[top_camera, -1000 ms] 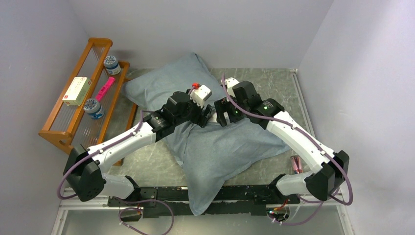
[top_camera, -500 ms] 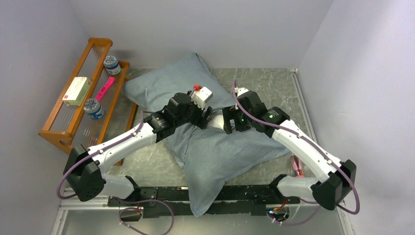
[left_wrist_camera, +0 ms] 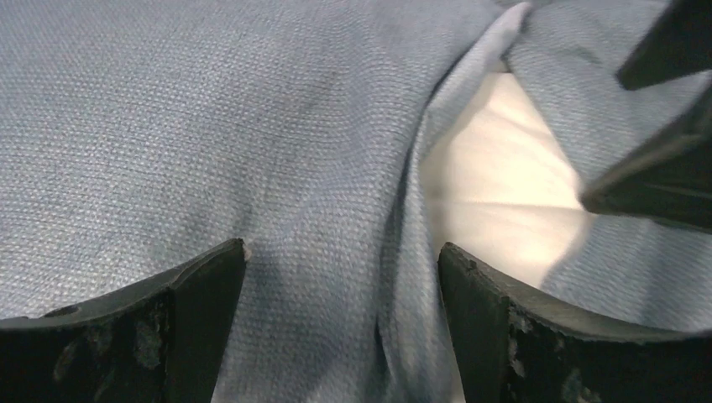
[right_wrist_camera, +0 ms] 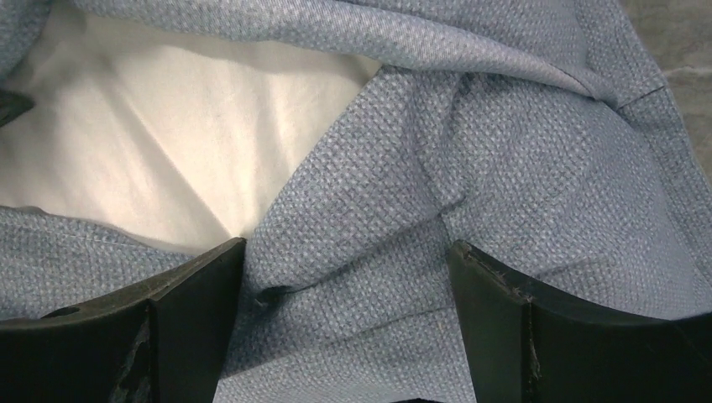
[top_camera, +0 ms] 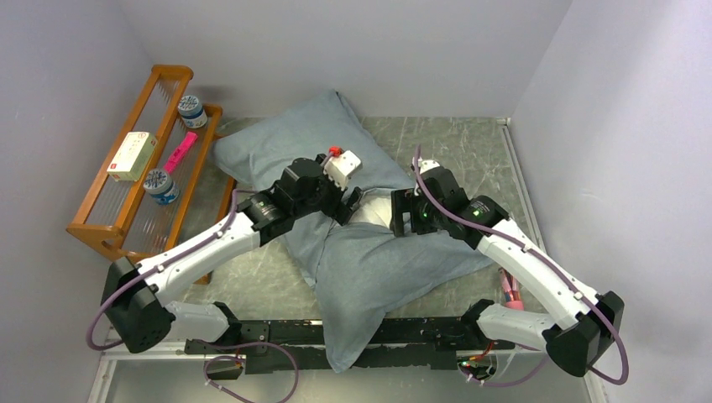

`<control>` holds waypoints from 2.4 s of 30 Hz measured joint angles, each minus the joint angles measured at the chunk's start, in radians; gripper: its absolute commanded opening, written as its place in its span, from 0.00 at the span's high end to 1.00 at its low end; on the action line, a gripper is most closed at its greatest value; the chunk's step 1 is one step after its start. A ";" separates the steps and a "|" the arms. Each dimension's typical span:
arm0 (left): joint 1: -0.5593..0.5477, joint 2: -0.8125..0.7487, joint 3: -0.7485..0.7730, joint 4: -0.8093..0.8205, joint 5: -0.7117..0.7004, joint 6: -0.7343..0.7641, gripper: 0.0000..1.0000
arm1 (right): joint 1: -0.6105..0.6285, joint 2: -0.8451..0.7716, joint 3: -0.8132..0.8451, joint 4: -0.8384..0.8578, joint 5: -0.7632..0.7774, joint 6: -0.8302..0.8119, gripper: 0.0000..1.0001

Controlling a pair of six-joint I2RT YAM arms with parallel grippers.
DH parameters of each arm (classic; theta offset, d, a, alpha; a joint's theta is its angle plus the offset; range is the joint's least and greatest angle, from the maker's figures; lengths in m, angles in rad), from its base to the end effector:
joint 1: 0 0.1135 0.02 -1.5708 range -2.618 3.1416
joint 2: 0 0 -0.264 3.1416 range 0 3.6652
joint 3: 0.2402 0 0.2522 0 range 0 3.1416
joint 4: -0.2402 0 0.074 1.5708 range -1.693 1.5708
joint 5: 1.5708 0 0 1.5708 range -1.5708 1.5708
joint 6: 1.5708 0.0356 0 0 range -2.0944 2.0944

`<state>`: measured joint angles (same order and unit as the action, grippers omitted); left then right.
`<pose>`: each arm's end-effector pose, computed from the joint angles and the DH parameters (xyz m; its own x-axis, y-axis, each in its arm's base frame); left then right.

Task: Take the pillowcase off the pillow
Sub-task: Remove the pillow from the pillowcase.

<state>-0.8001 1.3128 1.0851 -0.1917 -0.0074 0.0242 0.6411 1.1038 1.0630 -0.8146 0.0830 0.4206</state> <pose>0.2126 -0.2186 0.3273 -0.2663 0.3090 -0.9130 0.7194 0.6942 0.0251 0.1782 0.1293 0.3166 -0.7778 -0.0727 -0.6243 -0.2573 0.9431 0.2107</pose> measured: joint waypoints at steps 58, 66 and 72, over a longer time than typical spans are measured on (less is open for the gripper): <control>-0.644 0.069 -0.116 0.215 -0.178 -0.150 0.12 | 0.000 -0.231 -0.131 0.048 0.159 0.150 0.02; -0.650 0.118 -0.084 0.218 -0.200 -0.149 0.12 | 0.000 -0.214 -0.135 0.027 0.124 0.167 0.06; -0.650 0.173 -0.037 0.217 -0.187 -0.141 0.12 | 0.000 -0.156 -0.124 0.000 0.140 0.172 0.17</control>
<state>-1.4498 1.4860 1.0481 0.0257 -0.1947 -0.1165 0.6411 0.9474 0.9394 -0.8146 0.2234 0.5922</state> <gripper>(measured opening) 0.877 0.896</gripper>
